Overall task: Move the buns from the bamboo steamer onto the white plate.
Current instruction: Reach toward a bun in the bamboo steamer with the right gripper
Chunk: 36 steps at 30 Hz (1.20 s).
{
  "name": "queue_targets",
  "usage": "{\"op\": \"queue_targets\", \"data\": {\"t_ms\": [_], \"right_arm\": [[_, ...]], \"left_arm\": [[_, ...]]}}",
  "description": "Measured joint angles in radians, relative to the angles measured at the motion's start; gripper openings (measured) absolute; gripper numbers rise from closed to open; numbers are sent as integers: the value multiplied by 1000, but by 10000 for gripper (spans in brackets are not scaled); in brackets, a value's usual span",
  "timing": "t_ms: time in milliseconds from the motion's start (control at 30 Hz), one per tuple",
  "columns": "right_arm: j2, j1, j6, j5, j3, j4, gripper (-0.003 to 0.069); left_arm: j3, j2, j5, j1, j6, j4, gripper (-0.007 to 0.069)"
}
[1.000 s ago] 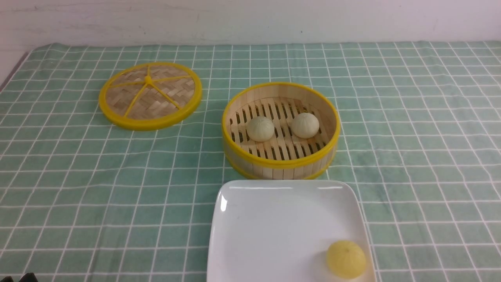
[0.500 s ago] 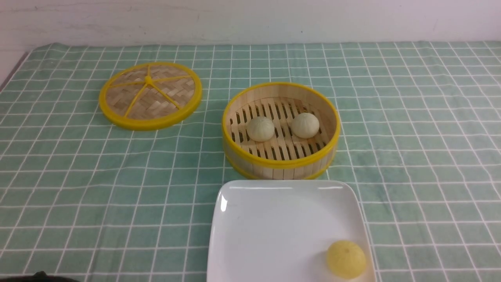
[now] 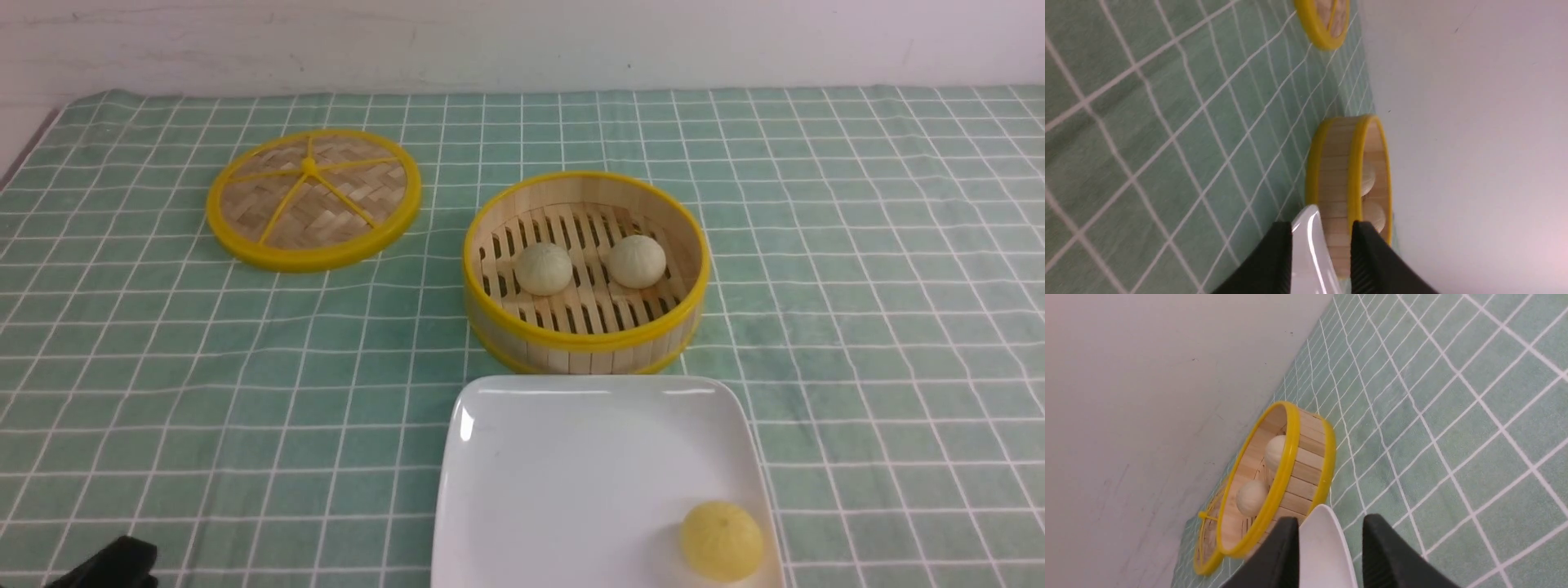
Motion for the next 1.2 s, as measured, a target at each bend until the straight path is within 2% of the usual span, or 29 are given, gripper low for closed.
{"op": "queue_targets", "data": {"t_ms": [100, 200, 267, 367, 467, 533, 600, 667, 733, 967, 1067, 1133, 1200], "right_arm": [[0, 0, -27, -1, -50, -20, 241], [8, 0, -98, -5, -145, -76, 239], [79, 0, -195, 28, -279, -175, 210], [214, 0, -270, 154, -410, -292, 140], [409, 0, -298, 372, -522, -405, 48], [560, 0, -306, 510, -573, -445, -2], [690, 0, -335, 617, -616, -444, -13], [828, 0, -416, 663, -648, -376, -13], [911, 0, -540, 676, -670, -249, -13], [1150, 0, -1150, 710, -739, 373, -1], [1254, 20, -1239, 723, -813, 479, 0], [1293, 44, -1247, 723, -857, 490, 0], [1389, 115, -1241, 723, -960, 478, 1]], "left_arm": [[-65, 0, 0, 1, 49, 5, 234], [-168, 0, 33, 1, 149, 39, 232], [-302, 24, 113, 1, 275, 94, 232], [-418, 113, 247, 1, 350, 152, 203], [-500, 275, 447, 1, 396, 211, 132], [-541, 380, 580, 1, 437, 243, 63], [-565, 492, 666, 1, 491, 257, 17], [-578, 597, 726, 1, 548, 259, 4], [-581, 681, 743, 1, 592, 250, 1], [-583, 873, 753, 1, 753, 118, 1], [-583, 892, 743, 1, 806, 60, 6], [-583, 895, 735, 1, 818, 48, 8], [-583, 895, 721, 1, 828, 29, 13]]}}
